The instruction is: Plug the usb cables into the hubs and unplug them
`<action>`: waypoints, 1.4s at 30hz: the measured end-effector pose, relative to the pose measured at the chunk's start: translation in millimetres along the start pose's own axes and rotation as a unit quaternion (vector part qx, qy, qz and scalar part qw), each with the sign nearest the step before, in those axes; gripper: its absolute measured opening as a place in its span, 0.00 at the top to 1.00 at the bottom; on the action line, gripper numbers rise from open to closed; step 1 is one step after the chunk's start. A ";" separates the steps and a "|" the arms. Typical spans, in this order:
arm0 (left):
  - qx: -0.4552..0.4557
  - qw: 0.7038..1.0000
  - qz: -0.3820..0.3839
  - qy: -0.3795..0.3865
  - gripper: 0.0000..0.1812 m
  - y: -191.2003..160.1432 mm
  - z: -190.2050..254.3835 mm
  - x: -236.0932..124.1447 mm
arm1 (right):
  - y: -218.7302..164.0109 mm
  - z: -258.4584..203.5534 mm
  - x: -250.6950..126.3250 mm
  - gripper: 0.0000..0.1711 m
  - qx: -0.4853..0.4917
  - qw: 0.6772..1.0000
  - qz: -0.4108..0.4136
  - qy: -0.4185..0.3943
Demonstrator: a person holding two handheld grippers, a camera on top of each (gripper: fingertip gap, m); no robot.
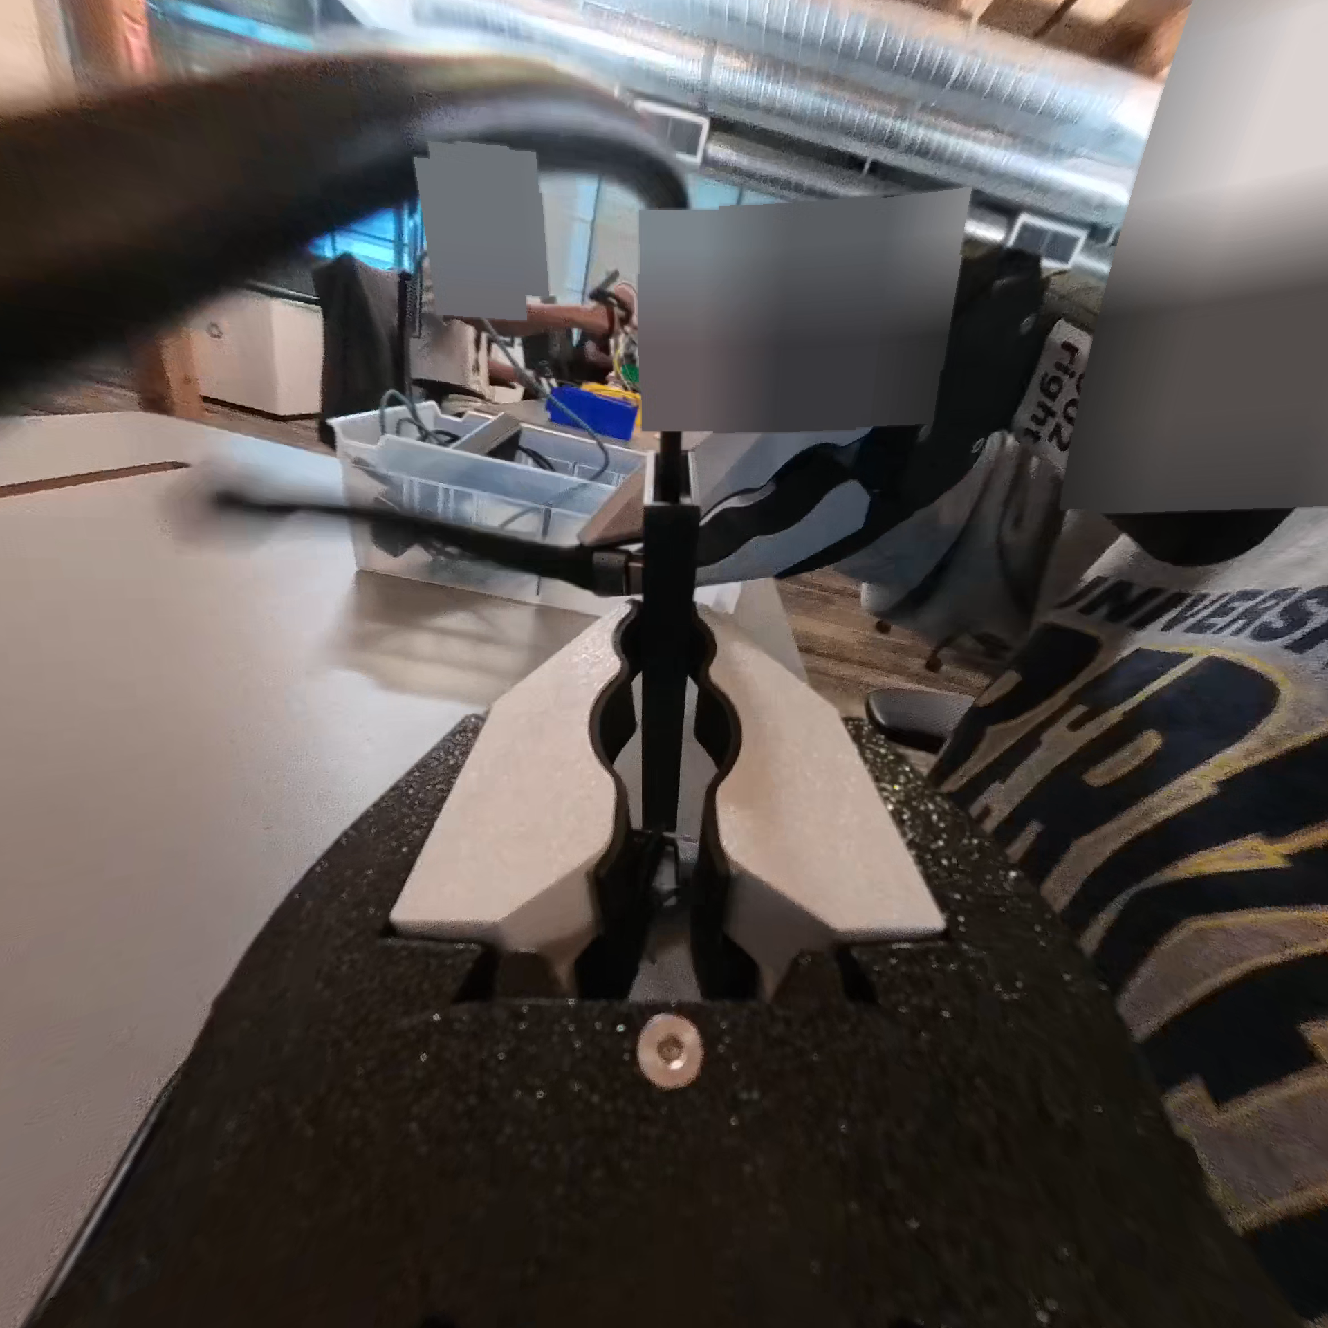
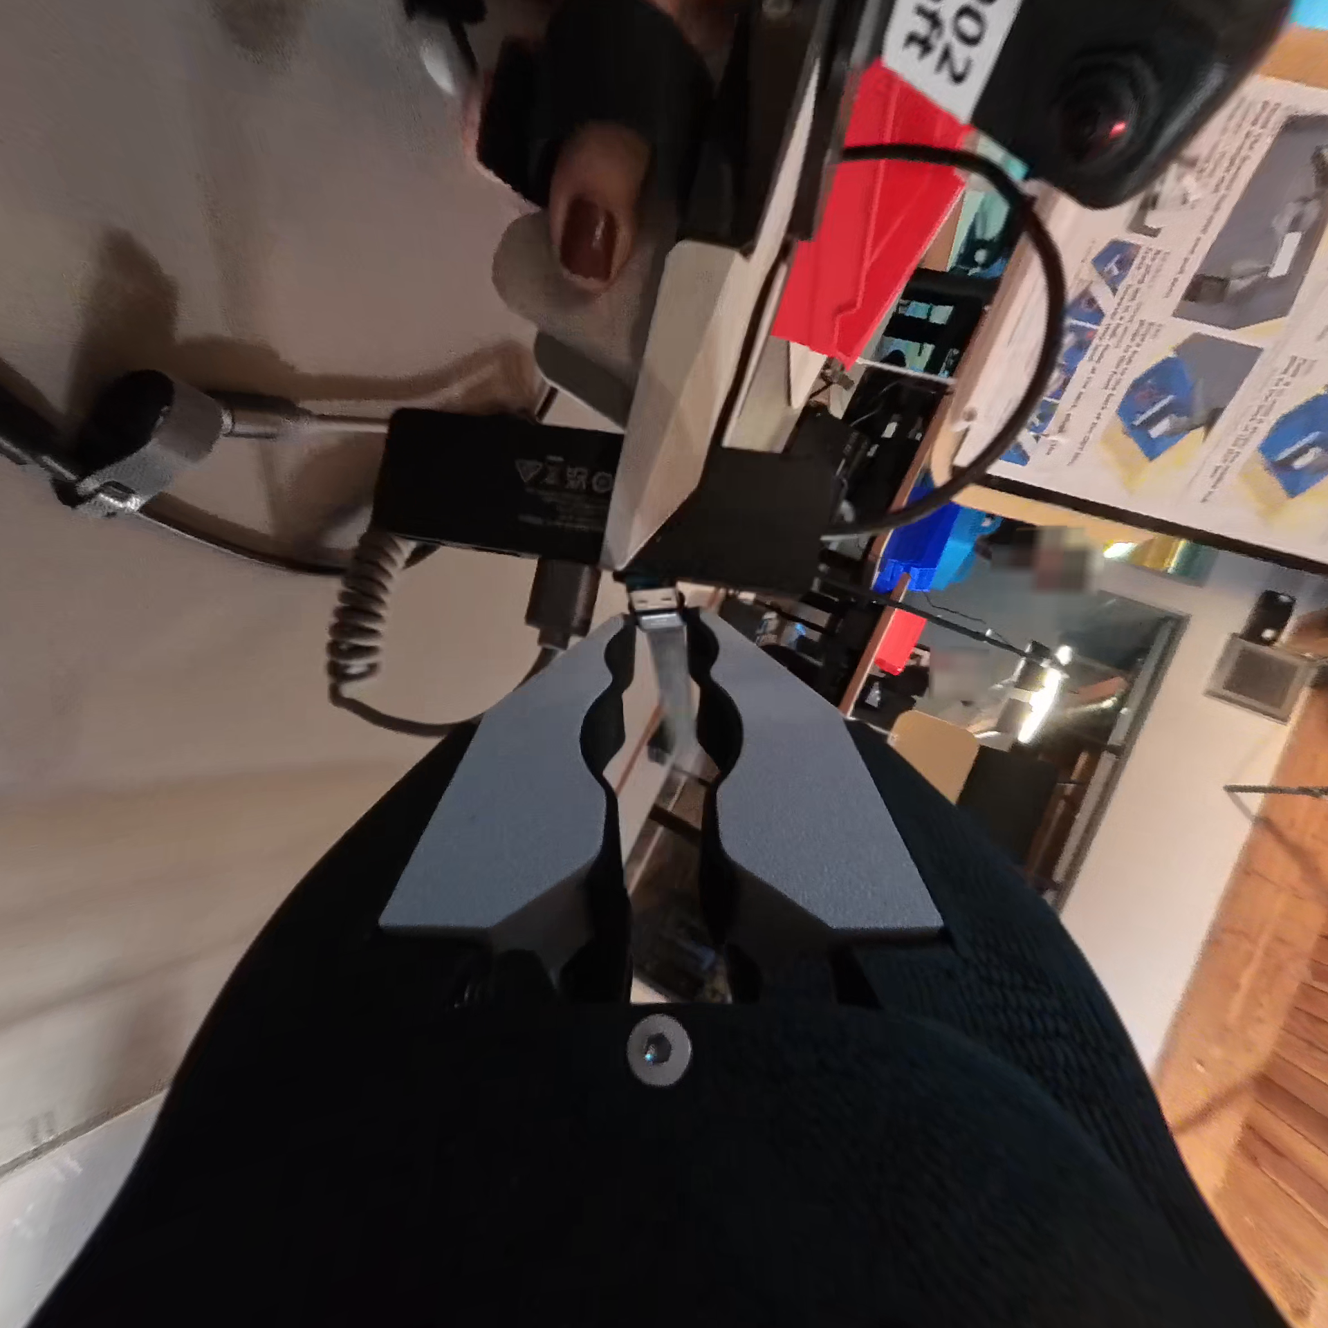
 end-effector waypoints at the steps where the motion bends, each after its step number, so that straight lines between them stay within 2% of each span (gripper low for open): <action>1: -0.004 1.000 0.001 0.003 0.96 -0.4 -0.2 0.0 | -0.4 -1.5 0.8 0.93 -0.007 1.000 0.002 -0.004; 14: -0.041 0.998 -0.035 0.041 0.96 -6.1 -12.6 -5.9 | 4.2 -13.0 7.3 0.93 0.051 0.998 -0.014 -0.024; 17: -0.040 0.997 -0.037 0.046 0.96 -6.4 -12.9 -7.6 | 0.2 -14.0 11.0 0.93 0.055 0.997 -0.051 -0.021; 20: -0.035 0.995 -0.057 0.068 0.96 -6.1 -15.9 -10.9 | -8.9 -16.6 13.3 0.93 0.090 0.993 -0.071 0.027; 22: -0.024 0.994 -0.071 0.079 0.96 -3.4 -18.1 -13.5 | -18.0 -20.3 13.9 0.93 0.118 0.984 -0.077 0.105; 24: -0.009 0.992 -0.084 0.089 0.96 0.4 -20.0 -15.9 | -33.9 -22.5 13.8 0.93 0.198 0.955 -0.069 0.209; 27: 0.000 0.989 -0.110 0.099 0.96 4.0 -23.4 -19.2 | -59.5 -28.0 20.6 0.94 0.312 0.888 -0.045 0.334; 30: -0.002 0.987 -0.118 0.108 0.96 6.2 -28.8 -25.0 | -71.4 -38.1 39.3 0.94 0.406 0.822 -0.003 0.399; 33: -0.002 0.986 -0.122 0.116 0.96 5.4 -34.0 -30.5 | -75.7 -56.4 55.8 0.94 0.451 0.782 0.015 0.429; 39: -0.006 0.986 -0.125 0.110 0.96 0.9 -36.8 -31.2 | -89.0 -78.7 58.9 0.82 0.566 0.699 0.084 0.428; 42: -0.003 0.987 -0.127 0.103 0.96 0.4 -36.2 -30.3 | -92.5 -87.2 55.1 0.78 0.594 0.691 0.099 0.400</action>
Point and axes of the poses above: each gripper's, where its closed fingertips meet, x out along the fingers, y out of its top, z = x × y across the jaws, the point moved 10 cm from there along -x, back along the fingers, and after that the axes turned 2 degrees about z, right-handed, at the moved point
